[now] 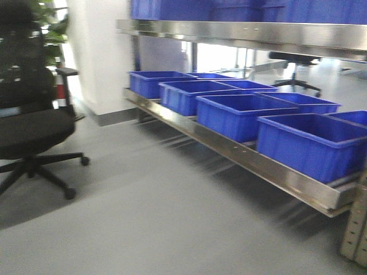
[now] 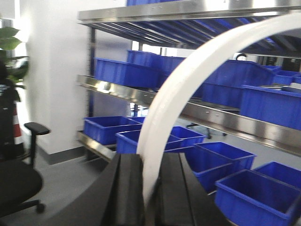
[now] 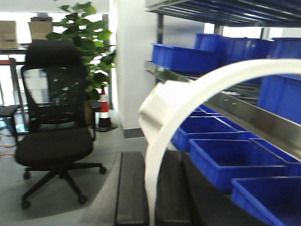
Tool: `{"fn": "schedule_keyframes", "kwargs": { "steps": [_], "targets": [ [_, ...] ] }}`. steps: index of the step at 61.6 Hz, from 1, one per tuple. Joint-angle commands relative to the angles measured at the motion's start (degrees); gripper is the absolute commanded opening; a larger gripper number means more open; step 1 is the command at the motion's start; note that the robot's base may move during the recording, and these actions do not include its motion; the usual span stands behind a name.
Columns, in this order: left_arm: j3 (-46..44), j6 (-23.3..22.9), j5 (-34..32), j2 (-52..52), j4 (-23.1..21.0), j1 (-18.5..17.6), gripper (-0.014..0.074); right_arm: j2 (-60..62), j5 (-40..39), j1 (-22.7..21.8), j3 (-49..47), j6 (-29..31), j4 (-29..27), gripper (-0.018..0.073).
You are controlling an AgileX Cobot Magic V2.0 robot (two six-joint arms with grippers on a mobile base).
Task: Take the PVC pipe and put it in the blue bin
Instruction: 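Drive the base toward the steel shelf of blue bins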
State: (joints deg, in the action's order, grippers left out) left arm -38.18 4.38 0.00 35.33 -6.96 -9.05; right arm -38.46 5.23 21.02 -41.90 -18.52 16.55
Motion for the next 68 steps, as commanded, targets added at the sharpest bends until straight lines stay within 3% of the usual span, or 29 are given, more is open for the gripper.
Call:
{"fn": "schedule_keyframes", "kwargs": {
  "steps": [1, 68],
  "targets": [
    [-0.04, -0.07, -1.49, -0.31, -0.46, -0.35, -0.0111, 0.41, -1.45, 0.06, -0.25, 0.27, 0.60, -0.0168],
    [-0.04, -0.07, -1.49, -0.31, -0.46, -0.35, -0.0111, 0.41, 0.24, 0.06, -0.25, 0.27, 0.60, -0.0168]
  ]
}}
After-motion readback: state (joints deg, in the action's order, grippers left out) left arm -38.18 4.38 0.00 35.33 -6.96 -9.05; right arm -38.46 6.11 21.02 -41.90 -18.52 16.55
